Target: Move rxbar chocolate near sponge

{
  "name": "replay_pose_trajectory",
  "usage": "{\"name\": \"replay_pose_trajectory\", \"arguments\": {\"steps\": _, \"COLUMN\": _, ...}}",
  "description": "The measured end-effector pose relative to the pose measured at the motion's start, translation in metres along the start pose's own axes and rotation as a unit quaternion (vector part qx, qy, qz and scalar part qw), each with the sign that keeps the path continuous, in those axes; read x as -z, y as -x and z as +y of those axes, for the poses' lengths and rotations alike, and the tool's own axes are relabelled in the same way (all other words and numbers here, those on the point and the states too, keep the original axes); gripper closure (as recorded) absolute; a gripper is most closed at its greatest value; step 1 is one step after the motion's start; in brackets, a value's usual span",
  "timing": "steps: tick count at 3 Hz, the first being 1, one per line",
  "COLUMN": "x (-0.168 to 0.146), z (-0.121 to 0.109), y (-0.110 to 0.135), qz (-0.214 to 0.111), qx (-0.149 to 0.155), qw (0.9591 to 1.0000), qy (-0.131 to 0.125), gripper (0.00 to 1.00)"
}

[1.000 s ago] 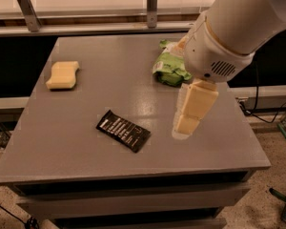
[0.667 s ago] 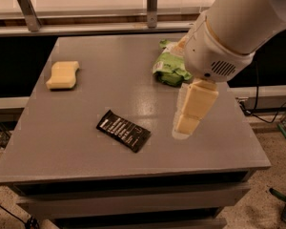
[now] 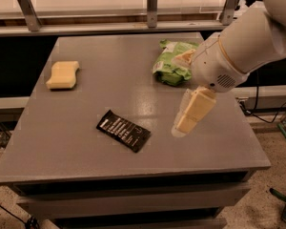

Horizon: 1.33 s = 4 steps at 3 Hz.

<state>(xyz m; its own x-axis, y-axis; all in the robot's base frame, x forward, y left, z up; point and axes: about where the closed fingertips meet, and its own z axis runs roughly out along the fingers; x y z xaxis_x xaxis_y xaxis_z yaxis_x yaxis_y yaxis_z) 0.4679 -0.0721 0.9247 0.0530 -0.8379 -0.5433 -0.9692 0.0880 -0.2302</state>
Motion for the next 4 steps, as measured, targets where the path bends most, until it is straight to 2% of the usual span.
{"name": "replay_pose_trajectory", "arguments": {"steps": 1, "x": 0.000, "z": 0.000, "y": 0.000, "qz": 0.000, "qx": 0.000, "qw": 1.0000, "qy": 0.000, "gripper": 0.00}}
{"name": "replay_pose_trajectory", "arguments": {"steps": 2, "x": -0.014, "z": 0.010, "y": 0.002, "qz": -0.027, "qx": -0.016, "qw": 0.9994, "qy": 0.013, "gripper": 0.00}}
{"name": "replay_pose_trajectory", "arguments": {"steps": 3, "x": -0.028, "z": 0.026, "y": 0.009, "qz": -0.051, "qx": -0.037, "qw": 0.9979, "qy": 0.014, "gripper": 0.00}}
{"name": "replay_pose_trajectory", "arguments": {"steps": 4, "x": -0.063, "z": 0.053, "y": 0.030, "qz": -0.080, "qx": -0.056, "qw": 0.9950, "qy": 0.020, "gripper": 0.00}}
